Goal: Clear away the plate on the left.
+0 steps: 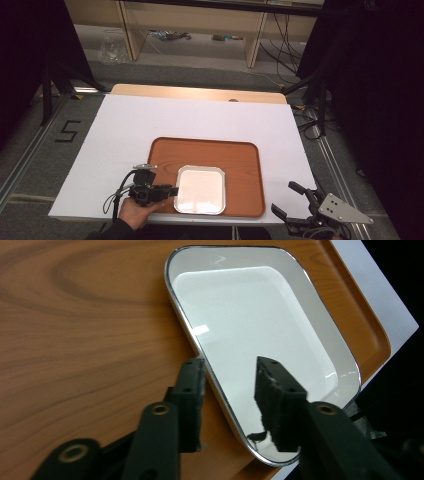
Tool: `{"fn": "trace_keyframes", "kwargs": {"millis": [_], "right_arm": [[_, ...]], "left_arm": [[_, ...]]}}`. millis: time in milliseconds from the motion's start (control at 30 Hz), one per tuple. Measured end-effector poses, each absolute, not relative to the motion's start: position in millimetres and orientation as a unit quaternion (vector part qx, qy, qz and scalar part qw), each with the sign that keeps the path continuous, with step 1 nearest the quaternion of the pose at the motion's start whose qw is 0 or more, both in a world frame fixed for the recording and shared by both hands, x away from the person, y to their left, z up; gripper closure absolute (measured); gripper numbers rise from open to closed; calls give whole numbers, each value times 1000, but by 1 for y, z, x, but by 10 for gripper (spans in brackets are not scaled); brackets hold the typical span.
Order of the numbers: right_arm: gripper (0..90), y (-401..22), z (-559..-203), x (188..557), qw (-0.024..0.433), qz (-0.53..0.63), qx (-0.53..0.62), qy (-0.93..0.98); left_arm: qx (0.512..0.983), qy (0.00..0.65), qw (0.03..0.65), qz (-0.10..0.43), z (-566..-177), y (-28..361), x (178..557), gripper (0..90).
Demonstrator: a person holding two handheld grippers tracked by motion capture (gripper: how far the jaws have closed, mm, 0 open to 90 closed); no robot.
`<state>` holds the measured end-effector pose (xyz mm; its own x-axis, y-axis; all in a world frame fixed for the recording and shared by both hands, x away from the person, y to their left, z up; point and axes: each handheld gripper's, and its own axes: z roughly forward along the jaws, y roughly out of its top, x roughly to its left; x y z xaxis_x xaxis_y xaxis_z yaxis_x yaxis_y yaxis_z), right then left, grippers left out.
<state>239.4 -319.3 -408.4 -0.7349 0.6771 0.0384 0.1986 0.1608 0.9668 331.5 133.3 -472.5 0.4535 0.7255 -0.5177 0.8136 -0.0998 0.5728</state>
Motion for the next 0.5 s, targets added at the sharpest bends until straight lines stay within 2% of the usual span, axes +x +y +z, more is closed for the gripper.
{"fn": "trace_keyframes", "kwargs": {"millis": [100, 233, 367, 500], "right_arm": [[150, -319, -409, 239, 208, 575, 299, 733], [150, -319, -409, 239, 209, 575, 298, 733], [150, -319, -408, 239, 208, 575, 298, 733], [150, -319, -408, 239, 208, 574, 299, 733]], "left_arm": [[739, 522, 425, -45, -472, 133, 331, 540], [749, 521, 409, -27, -470, 130, 331, 396], [761, 505, 407, -24, -468, 134, 332, 355], [743, 518, 422, -24, -466, 135, 332, 333]]}}
